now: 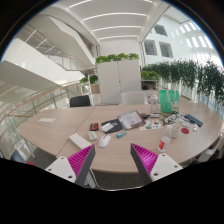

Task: Pour water

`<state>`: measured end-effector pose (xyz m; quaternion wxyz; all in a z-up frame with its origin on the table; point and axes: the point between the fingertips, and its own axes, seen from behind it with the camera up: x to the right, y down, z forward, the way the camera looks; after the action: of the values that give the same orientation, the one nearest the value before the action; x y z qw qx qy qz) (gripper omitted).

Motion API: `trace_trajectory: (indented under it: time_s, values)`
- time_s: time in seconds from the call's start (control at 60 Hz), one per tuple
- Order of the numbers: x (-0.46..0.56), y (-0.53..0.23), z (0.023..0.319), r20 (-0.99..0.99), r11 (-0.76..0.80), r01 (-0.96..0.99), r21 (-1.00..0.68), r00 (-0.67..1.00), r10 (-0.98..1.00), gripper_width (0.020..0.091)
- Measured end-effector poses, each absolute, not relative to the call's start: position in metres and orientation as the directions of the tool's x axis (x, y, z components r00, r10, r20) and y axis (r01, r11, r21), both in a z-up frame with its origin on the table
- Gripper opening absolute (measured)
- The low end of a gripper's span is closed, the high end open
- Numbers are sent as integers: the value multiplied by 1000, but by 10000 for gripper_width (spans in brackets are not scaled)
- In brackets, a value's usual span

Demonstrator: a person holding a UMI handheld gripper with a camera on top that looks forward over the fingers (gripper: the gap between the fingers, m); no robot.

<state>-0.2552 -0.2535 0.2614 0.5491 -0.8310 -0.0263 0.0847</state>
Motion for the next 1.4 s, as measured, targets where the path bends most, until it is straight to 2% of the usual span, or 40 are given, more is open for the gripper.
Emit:
trace_trajectory:
  time_s: [0.033, 0.05, 0.067, 0.267, 0.467, 0.567, 0.817, 0.95, 0.983, 1.017, 1.033, 1.083, 1.217, 1.283, 1.3, 1.333, 1.4]
  values:
    - [-265, -246, 260, -103, -392, -43, -919, 986, 134, 795]
    - [-266, -245, 260, -100, -389, -40, -920, 986, 135, 819]
    - [-267, -244, 261, -97, -387, -37, -921, 986, 135, 796]
    - [-274, -236, 261, -92, -389, -43, -920, 990, 110, 795]
    - [-219, -220, 246, -97, -374, -64, -925, 993, 70, 795]
    - [-171, -201, 222, -83, -355, -62, -933, 996, 44, 793]
    - [-48, -119, 133, -47, -321, -61, -945, 997, -53, 796]
    - [-14, -74, 91, -27, -305, -44, -951, 998, -60, 791]
    - [-11, -63, 81, -46, -313, -60, -948, 998, -50, 814]
    - [-10, -52, 71, -64, -321, -73, -944, 997, -38, 795]
    - [-10, -47, 68, -72, -322, -79, -943, 997, -33, 814]
    - [-9, -30, 57, -93, -325, -96, -941, 995, -23, 796]
    - [-8, -1, 57, -114, -320, -104, -942, 993, 12, 793]
    - [-12, 11, 58, -123, -314, -106, -943, 992, 34, 739]
    - [-12, 13, 56, -122, -317, -104, -943, 992, 38, 700]
    - [-12, 17, 52, -122, -328, -99, -939, 991, 50, 545]
    - [-8, 22, 53, -71, -309, -56, -949, 997, 39, 539]
